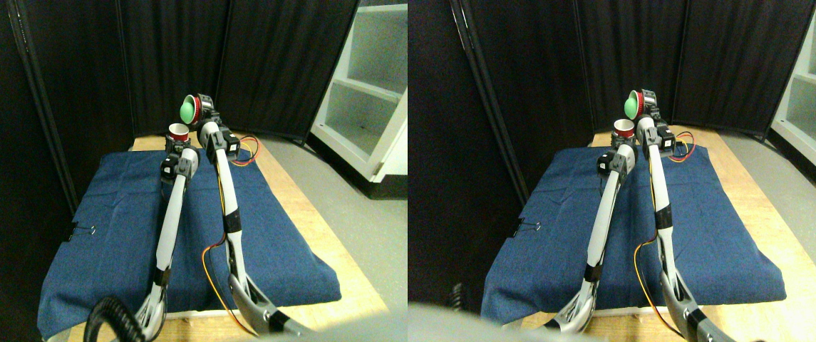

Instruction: Pour (bimanual)

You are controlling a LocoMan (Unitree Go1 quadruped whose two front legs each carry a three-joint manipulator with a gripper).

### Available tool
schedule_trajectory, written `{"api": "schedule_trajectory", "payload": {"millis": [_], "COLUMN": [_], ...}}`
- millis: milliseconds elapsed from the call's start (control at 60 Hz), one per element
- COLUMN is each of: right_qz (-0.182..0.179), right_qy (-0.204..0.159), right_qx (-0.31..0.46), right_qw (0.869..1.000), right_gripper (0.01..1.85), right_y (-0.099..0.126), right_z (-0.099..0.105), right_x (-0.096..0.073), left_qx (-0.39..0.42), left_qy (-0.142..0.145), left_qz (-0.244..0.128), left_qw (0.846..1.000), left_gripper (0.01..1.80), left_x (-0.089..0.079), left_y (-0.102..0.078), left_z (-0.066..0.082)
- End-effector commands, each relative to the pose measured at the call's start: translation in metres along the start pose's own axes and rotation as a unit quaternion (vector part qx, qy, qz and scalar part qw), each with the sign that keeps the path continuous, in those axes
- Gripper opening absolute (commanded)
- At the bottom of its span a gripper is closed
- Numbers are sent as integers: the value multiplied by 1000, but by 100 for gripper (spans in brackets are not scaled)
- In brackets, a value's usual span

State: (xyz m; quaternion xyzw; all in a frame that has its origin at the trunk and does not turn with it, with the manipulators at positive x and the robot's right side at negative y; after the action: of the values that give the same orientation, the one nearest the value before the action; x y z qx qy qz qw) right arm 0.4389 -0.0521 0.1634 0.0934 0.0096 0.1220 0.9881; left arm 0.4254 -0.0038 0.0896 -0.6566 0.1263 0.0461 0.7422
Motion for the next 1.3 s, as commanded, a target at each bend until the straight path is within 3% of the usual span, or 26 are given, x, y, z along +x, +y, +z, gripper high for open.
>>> {"api": "schedule_trajectory", "payload": {"millis": [17, 550, 717, 1050, 1300], "right_qz": [14, 48, 64, 62, 72], "right_qy": [-10, -5, -6, -21, -22], "right_qx": [9, -26, -42, -55, -66], "right_qw": [1000, 998, 997, 996, 995], "right_gripper": [33, 33, 33, 33, 33], "right_y": [-1, -7, -6, 1, 5], "right_z": [4, -1, -2, -2, -2], "right_x": [4, 12, 16, 18, 20], "left_qx": [-12, -17, -29, -48, -51], "left_qy": [1, 0, 5, 26, 19], "left_qz": [-23, -15, -11, -8, -6], "left_qw": [1000, 1000, 999, 998, 998], "left_gripper": [33, 33, 33, 33, 33], "left_x": [3, 11, 7, -5, -4], "left_y": [-9, -8, -6, -5, -3], "left_z": [0, -2, -5, -8, -5]}}
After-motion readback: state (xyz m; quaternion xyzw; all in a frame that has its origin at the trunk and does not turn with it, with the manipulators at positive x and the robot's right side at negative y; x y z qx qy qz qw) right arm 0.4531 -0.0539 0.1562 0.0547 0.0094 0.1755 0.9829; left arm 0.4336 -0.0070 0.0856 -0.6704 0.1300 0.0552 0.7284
